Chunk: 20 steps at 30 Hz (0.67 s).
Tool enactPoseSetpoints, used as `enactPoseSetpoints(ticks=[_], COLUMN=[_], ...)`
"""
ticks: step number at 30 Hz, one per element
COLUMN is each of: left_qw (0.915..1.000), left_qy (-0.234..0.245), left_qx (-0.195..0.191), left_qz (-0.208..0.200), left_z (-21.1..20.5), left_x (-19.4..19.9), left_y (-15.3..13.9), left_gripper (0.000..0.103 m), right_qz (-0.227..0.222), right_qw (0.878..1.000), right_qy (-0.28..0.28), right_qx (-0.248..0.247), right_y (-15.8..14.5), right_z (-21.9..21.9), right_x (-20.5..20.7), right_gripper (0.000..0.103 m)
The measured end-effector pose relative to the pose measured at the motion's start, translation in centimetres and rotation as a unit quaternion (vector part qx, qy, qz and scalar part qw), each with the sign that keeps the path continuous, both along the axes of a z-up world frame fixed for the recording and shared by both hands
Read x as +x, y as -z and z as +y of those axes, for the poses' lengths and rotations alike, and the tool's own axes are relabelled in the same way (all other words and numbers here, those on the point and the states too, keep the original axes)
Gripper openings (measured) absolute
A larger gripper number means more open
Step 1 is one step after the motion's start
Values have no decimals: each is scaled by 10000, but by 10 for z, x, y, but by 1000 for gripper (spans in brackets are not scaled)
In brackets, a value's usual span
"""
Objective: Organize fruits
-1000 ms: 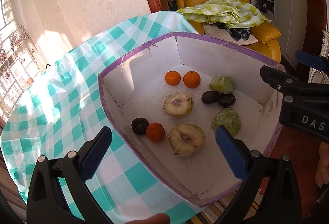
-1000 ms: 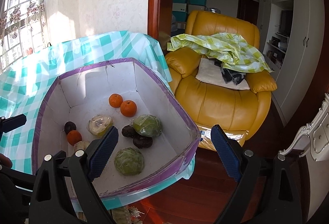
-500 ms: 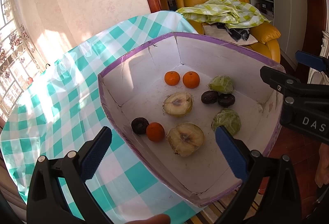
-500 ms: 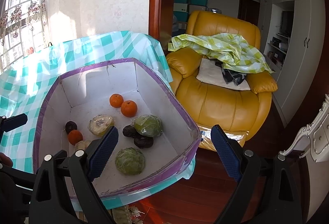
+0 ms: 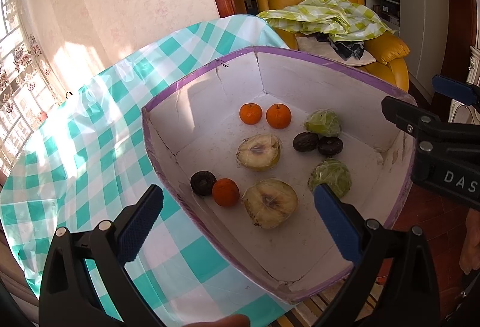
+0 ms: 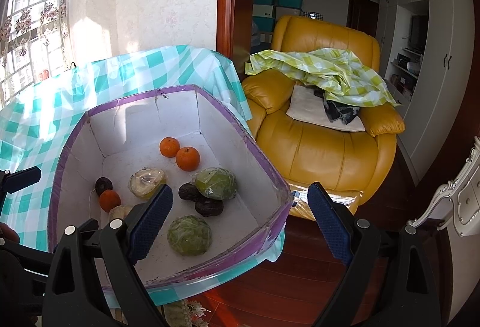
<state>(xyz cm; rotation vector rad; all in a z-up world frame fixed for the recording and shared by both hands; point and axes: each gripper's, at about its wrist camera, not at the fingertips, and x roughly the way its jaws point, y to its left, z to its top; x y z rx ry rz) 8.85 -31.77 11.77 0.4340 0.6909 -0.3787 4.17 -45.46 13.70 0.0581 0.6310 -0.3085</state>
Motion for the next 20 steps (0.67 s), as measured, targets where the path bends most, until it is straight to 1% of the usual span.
enactPoseSetpoints(ticks=[4,6,7,9,11,13,15,17,18,20], left_qw=[10000,9999,9997,9993,9986,9972,9960,9940,9920,9856], left_qy=[-40,-13,28,122,262,270,183,-103,-289,-864], left_qx=[-3,-107,-161,-145,-413,-697,-871,-1087,-1229,-1454], left_qz=[-65,-127,-190,-336,-199,0,4,-72,-76,-70], left_z=[0,0,-1,-5,-6,1,18,52,74,127], left_x=[0,0,-1,-2,-1,2,2,-2,-4,-7], left_y=[2,1,1,-1,-5,-12,-20,-29,-32,-32], left_gripper=[101,101,101,101,101,101,101,101,101,101], right_qz=[-2,-5,-7,-20,-46,-119,-254,-429,-518,-668], right_qw=[10000,10000,10000,10000,9999,9999,9996,9987,9978,9942], right_qy=[7,14,16,54,83,64,-38,-246,-392,-814], right_qx=[10,14,14,36,74,107,92,102,136,195], right_y=[-1,-1,-1,-3,-5,-12,-23,-36,-42,-52], right_z=[-2,-2,-3,-5,-7,-3,6,23,34,66], right_x=[-1,-1,-1,-1,-3,-4,-7,-12,-14,-18], right_gripper=[88,88,88,88,88,88,88,88,88,88])
